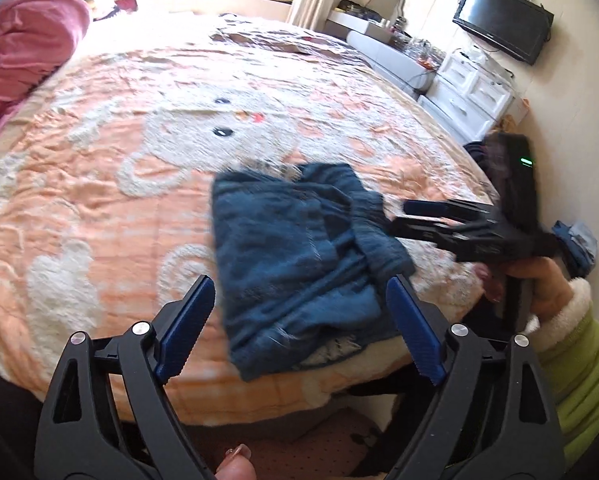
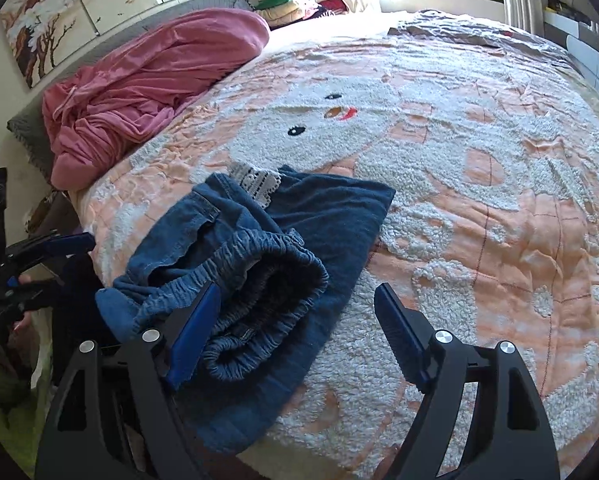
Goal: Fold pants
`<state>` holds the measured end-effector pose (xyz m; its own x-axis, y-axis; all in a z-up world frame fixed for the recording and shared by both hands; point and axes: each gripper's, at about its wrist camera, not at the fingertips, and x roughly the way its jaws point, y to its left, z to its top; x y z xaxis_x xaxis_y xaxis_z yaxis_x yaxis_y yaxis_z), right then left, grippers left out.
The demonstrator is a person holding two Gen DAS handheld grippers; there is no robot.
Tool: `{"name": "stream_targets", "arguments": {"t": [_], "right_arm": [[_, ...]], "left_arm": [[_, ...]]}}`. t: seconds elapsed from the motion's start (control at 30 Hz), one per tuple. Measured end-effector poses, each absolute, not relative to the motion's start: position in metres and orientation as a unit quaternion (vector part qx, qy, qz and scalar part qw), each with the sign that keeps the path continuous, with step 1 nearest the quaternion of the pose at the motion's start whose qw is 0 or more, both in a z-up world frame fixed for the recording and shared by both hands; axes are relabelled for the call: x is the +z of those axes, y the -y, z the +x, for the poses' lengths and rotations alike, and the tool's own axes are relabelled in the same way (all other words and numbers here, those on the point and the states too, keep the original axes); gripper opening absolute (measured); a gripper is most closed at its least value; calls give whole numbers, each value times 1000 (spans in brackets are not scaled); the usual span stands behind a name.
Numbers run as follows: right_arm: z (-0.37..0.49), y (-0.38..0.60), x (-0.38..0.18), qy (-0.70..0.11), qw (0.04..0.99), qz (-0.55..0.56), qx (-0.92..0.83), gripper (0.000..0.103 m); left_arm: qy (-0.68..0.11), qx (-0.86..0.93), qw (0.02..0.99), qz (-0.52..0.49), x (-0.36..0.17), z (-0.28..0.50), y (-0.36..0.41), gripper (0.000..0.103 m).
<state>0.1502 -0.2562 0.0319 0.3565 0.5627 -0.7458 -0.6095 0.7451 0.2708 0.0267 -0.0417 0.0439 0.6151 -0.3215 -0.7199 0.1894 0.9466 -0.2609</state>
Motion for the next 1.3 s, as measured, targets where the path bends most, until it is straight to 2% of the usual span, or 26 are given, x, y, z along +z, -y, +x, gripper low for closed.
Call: {"name": "stream_targets", "arguments": {"t": [0.27, 0.43, 0.73, 0.8, 0.87, 1.0, 1.03, 1.1, 1.2, 1.3], "right_arm": [[101, 258, 71, -379, 837, -36, 392, 80], [69, 253, 81, -357, 842, -43, 403, 87], [21, 221, 81, -303, 847, -136, 416, 90], [14, 209, 79, -291, 838, -164, 432, 87], [8, 195, 76, -281, 825, -191, 451, 72], [2, 170, 63, -270, 804, -255, 465, 67], [2, 164, 58, -266, 799, -270, 467, 67], [2, 156, 53, -261, 794, -289, 466, 66], [3, 144, 50, -245, 790, -311, 469, 64], [5, 135, 47, -230, 787, -327, 470, 64]], "left_arm": [[-400, -126, 907, -48, 64, 47, 33, 93], [-393, -123, 910, -39, 71, 53, 39, 93], [-405, -128, 905, -24, 62, 69, 49, 93], [-411, -127, 903, -17, 57, 76, 51, 93], [-419, -129, 899, -14, 50, 84, 51, 93], [-455, -158, 875, -59, 36, 105, 41, 93], [-460, -163, 870, -67, 34, 110, 39, 91], [-468, -167, 866, -61, 30, 118, 39, 77], [-485, -183, 853, -60, 23, 131, 43, 65], [-495, -191, 847, -45, 16, 140, 49, 63]]}}
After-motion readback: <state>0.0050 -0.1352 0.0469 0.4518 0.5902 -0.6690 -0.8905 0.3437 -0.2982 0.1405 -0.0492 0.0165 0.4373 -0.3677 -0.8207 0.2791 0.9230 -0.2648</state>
